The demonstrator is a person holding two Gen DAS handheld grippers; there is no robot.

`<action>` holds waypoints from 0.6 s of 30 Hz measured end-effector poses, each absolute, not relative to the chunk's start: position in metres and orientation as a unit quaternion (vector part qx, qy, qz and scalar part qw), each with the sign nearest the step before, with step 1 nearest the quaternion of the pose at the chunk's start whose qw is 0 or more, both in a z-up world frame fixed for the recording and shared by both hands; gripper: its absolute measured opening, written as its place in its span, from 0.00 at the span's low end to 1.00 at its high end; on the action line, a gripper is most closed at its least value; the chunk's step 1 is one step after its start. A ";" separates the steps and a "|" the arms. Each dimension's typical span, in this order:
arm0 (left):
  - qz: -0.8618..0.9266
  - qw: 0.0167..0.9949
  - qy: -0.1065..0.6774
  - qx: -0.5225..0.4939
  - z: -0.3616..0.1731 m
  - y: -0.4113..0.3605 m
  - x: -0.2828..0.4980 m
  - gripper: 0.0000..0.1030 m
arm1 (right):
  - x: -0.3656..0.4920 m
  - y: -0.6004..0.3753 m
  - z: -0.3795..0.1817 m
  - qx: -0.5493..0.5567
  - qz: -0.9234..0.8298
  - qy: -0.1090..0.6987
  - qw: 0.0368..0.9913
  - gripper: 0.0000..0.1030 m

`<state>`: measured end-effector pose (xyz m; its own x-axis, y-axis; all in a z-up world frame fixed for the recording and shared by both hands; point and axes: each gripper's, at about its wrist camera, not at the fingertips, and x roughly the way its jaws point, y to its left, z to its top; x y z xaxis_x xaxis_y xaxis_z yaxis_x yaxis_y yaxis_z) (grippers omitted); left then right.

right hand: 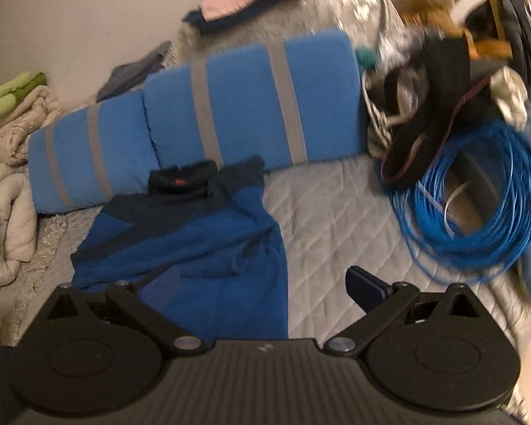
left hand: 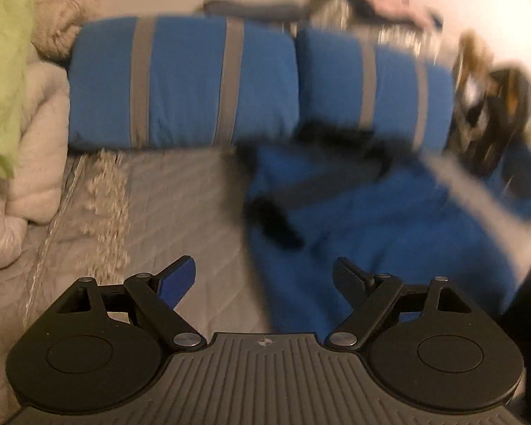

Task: Fold clothes

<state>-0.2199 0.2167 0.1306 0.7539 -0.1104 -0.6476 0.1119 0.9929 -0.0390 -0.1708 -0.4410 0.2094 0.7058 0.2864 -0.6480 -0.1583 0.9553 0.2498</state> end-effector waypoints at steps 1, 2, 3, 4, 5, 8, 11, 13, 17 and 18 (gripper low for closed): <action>-0.054 0.934 0.352 0.000 0.119 0.215 -0.220 0.83 | -0.170 -0.441 0.202 0.088 0.116 0.368 0.918 1.00; -0.048 0.932 0.359 -0.002 0.107 0.213 -0.220 0.83 | -0.169 -0.441 0.194 0.087 0.112 0.372 0.917 1.00; -0.049 0.931 0.361 -0.031 0.097 0.216 -0.221 0.83 | -0.168 -0.440 0.186 0.087 0.109 0.375 0.916 1.00; -0.050 0.928 0.363 -0.059 0.087 0.219 -0.223 0.83 | -0.168 -0.440 0.179 0.089 0.106 0.378 0.915 1.00; -0.051 0.926 0.365 -0.080 0.079 0.221 -0.224 0.83 | -0.166 -0.439 0.172 0.090 0.104 0.381 0.914 1.00; -0.050 0.921 0.364 -0.127 0.056 0.229 -0.232 0.83 | -0.162 -0.437 0.155 0.095 0.092 0.389 0.912 1.00; -0.059 0.911 0.364 -0.185 0.039 0.239 -0.238 0.83 | -0.157 -0.435 0.143 0.103 0.076 0.399 0.908 1.00; -0.069 0.901 0.367 -0.222 0.029 0.245 -0.241 0.83 | -0.155 -0.434 0.139 0.110 0.070 0.406 0.904 1.00; -0.070 0.891 0.375 -0.246 0.010 0.253 -0.252 0.82 | -0.157 -0.428 0.134 0.099 0.071 0.418 0.900 1.00; -0.073 0.888 0.377 -0.254 0.006 0.254 -0.253 0.81 | -0.158 -0.426 0.133 0.097 0.074 0.419 0.900 1.00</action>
<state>-0.2534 0.2543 0.0059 0.7045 -0.3217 -0.6327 -0.0613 0.8605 -0.5058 -0.1585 -0.4265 0.1331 0.6386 0.2146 -0.7390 -0.0523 0.9702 0.2366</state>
